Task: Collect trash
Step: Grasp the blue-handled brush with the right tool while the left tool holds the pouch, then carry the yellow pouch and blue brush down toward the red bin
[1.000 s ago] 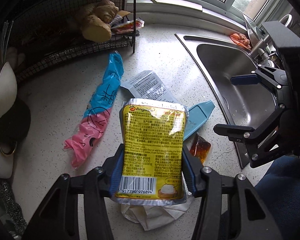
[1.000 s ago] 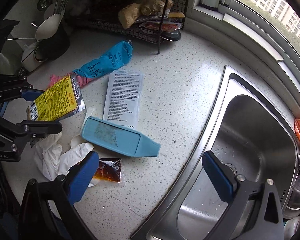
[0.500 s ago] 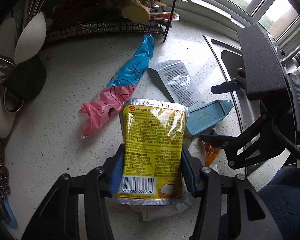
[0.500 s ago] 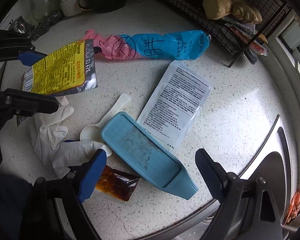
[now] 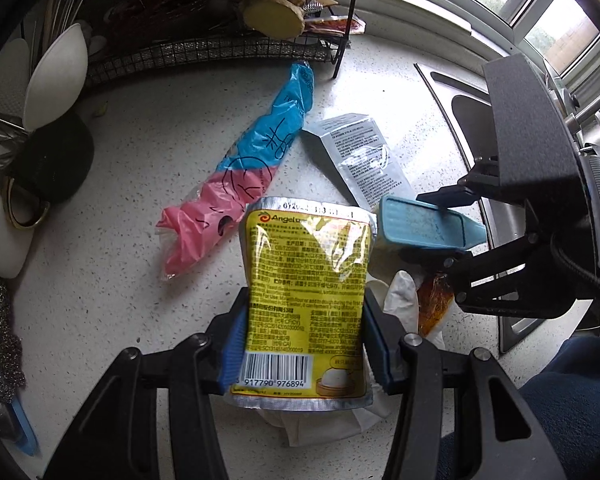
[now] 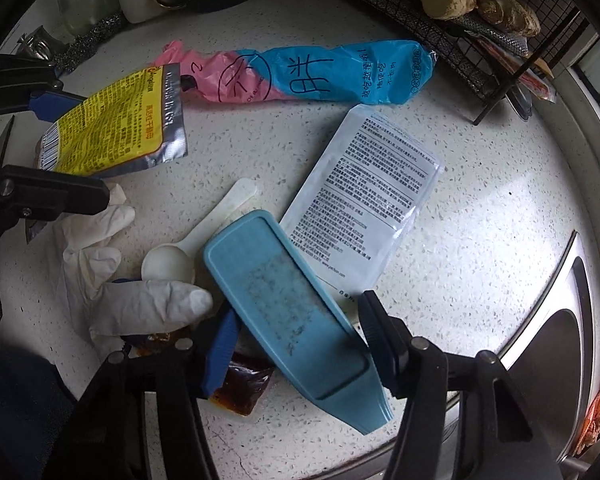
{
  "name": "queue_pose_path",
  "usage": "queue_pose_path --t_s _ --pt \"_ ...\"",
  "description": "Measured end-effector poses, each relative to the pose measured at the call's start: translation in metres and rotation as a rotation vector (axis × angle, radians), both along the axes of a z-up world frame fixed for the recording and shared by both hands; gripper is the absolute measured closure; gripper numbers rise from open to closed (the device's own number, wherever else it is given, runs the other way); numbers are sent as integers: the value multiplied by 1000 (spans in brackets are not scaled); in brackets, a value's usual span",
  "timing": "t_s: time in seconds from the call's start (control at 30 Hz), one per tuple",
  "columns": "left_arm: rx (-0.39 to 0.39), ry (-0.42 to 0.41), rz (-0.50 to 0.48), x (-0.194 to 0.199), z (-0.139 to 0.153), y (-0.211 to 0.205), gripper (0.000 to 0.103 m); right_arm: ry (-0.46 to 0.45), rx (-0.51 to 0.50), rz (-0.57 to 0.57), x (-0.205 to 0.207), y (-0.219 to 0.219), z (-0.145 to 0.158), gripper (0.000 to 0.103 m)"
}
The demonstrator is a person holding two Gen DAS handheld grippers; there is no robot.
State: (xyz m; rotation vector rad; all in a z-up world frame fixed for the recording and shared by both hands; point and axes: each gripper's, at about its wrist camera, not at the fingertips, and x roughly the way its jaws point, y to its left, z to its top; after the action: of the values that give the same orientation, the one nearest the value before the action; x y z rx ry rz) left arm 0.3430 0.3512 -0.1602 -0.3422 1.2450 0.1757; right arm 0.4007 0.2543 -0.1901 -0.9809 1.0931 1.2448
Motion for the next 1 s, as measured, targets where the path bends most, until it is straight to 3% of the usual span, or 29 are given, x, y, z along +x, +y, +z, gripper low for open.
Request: queue_pose_path --t_s 0.03,0.1,0.3,0.5,0.73,1.0 --pt "5 0 -3 -2 2 -1 54 -7 15 -15 -1 -2 3 61" --pt "12 -10 -14 -2 6 -6 54 -18 37 -45 -3 -9 9 63" --pt "17 -74 -57 -10 34 -32 54 -25 114 -149 -21 -39 37 65" --pt "29 -127 -126 -18 60 -72 54 -44 177 -331 -42 -98 67 65" --pt "57 -124 -219 -28 67 -130 54 -42 194 -476 -61 -175 85 65" --pt "81 -121 -281 -46 77 -193 54 -2 219 -568 -69 -233 87 65"
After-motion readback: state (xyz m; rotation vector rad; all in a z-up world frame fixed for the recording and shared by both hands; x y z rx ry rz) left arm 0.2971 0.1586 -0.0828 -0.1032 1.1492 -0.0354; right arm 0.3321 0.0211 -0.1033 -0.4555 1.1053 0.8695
